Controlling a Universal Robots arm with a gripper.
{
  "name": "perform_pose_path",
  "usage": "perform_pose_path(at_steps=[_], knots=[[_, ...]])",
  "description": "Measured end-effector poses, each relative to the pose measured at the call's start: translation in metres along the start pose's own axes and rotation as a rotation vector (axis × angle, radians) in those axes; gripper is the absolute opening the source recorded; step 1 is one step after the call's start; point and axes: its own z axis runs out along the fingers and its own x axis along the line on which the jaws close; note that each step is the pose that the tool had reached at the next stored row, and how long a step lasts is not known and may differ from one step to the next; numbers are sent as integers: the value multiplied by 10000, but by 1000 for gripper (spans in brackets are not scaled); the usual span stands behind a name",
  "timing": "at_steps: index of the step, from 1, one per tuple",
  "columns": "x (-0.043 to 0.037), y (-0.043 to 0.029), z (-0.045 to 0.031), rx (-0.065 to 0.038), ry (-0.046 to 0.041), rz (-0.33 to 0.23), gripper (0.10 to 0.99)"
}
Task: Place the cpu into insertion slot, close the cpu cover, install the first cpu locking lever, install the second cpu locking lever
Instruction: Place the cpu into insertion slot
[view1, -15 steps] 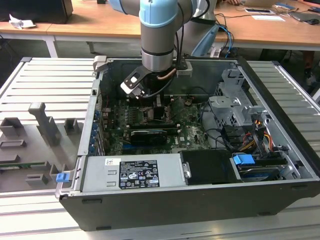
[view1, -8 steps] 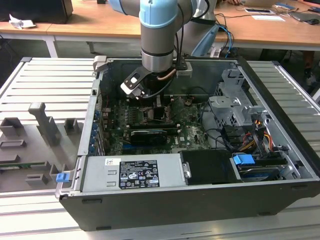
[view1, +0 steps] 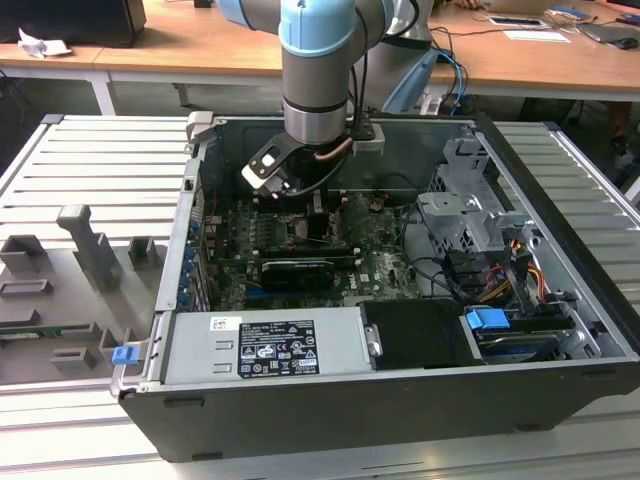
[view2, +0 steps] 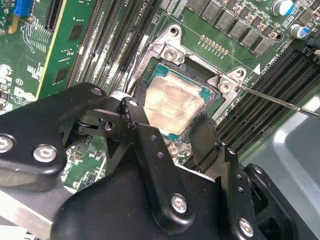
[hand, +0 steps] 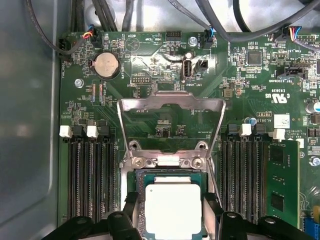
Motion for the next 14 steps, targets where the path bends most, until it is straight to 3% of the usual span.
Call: perform_pose_path(at_steps=[10,14], knots=[[28,4,12,1,17,2,616],[28,6,-29,1,19,1,616]])
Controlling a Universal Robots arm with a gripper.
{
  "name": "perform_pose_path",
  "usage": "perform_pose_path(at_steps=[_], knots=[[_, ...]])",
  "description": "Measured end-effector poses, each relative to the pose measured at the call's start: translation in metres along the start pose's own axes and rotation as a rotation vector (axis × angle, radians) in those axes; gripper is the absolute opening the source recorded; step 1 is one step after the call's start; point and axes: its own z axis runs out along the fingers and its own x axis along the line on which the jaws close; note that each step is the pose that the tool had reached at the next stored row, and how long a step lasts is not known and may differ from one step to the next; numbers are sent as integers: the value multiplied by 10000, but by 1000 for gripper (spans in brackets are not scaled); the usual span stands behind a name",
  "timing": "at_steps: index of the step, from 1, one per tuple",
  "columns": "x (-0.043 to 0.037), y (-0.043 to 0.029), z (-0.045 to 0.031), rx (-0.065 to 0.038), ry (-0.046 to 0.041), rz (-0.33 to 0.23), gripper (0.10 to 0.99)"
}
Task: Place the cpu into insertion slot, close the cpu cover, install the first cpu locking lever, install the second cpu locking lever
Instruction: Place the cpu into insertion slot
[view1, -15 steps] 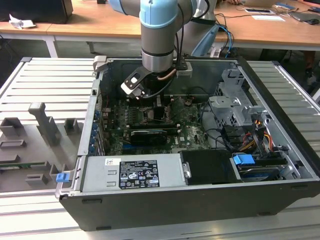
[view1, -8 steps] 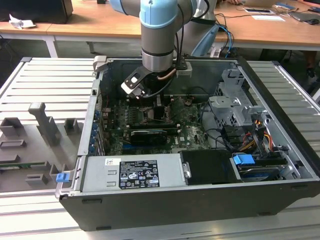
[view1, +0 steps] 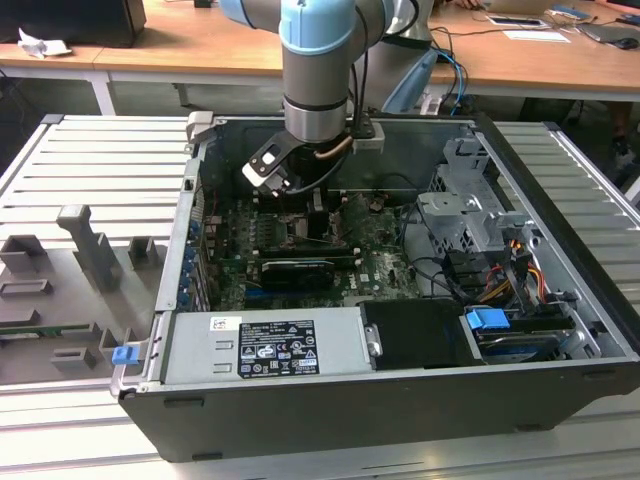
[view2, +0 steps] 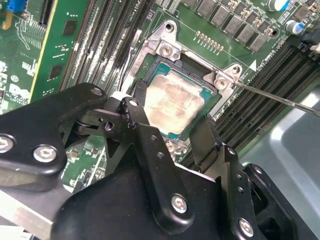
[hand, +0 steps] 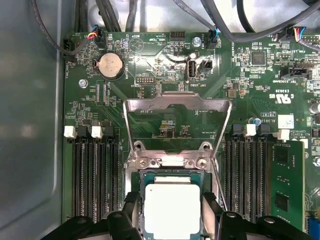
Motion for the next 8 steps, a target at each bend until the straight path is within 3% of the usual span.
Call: perform_pose_path(at_steps=[5,8], knots=[[-11,2,-43,-1,-5,-2,600],[-16,2,-48,-1,-13,0,471]])
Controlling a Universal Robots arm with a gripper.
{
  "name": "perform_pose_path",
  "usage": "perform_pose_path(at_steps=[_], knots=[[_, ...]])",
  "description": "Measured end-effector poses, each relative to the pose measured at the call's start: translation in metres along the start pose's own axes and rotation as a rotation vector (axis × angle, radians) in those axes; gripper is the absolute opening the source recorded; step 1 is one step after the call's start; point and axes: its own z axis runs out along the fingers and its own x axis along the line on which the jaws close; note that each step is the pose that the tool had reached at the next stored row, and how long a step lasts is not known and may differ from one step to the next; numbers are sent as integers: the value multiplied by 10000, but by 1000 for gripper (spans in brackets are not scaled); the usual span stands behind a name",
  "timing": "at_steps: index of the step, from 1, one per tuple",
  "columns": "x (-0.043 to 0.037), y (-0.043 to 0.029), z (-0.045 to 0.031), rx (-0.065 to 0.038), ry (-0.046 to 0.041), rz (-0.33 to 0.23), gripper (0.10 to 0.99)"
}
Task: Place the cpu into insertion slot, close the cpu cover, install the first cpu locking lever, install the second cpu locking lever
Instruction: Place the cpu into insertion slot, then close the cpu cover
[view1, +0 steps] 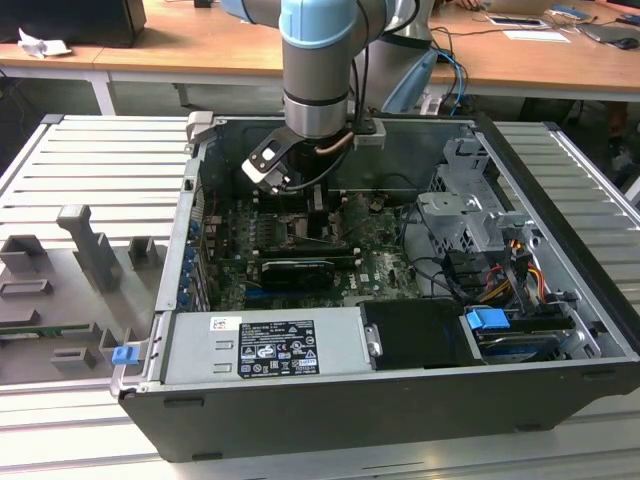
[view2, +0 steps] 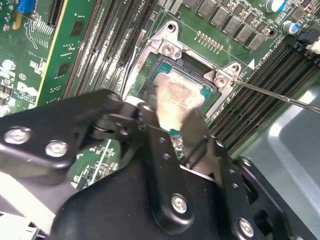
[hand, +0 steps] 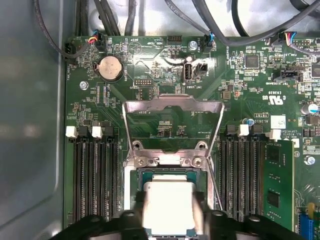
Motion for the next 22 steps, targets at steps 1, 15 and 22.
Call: perform_pose_path(at_steps=[1,15,22], knots=[[0,0,-1,-1,0,-1,412],[0,2,-38,-1,-30,-3,106],[0,3,-56,-1,-30,-2,106]])
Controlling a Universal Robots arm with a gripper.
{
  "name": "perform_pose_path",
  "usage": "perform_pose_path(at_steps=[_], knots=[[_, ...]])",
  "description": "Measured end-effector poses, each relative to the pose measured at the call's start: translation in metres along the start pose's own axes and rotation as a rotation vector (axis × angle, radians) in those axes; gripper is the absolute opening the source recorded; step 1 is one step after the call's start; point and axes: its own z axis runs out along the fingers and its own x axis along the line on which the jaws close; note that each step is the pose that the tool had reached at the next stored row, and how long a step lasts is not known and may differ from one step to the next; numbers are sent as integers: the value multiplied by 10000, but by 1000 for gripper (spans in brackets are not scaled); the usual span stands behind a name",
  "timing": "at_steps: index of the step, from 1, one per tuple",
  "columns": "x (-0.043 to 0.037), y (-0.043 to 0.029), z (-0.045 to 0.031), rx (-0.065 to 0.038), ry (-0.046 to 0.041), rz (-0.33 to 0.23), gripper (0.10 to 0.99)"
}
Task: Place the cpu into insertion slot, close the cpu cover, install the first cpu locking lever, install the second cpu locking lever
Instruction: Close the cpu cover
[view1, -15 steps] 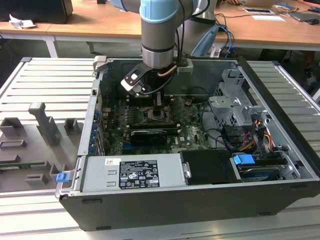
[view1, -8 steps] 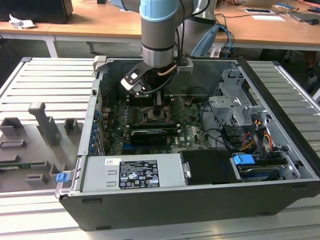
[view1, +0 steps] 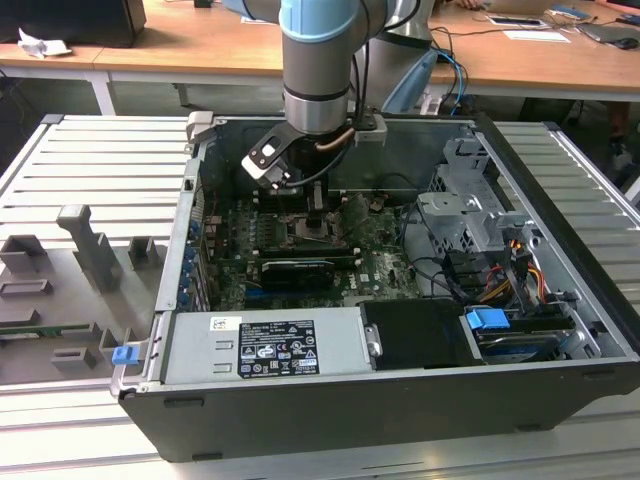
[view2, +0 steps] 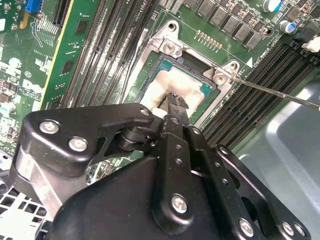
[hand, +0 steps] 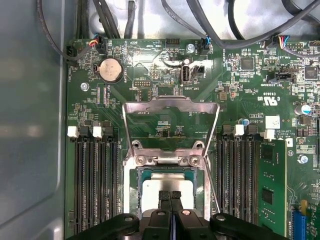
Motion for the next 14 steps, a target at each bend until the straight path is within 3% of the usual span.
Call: perform_pose_path(at_steps=[7,9,10,12,14], knots=[[0,6,-28,1,-12,-1,106],[-1,56,-26,1,-14,-2,106],[0,58,-55,2,-14,-1,106],[5,65,-184,2,-14,-1,106],[8,67,-219,2,-14,-2,106]])
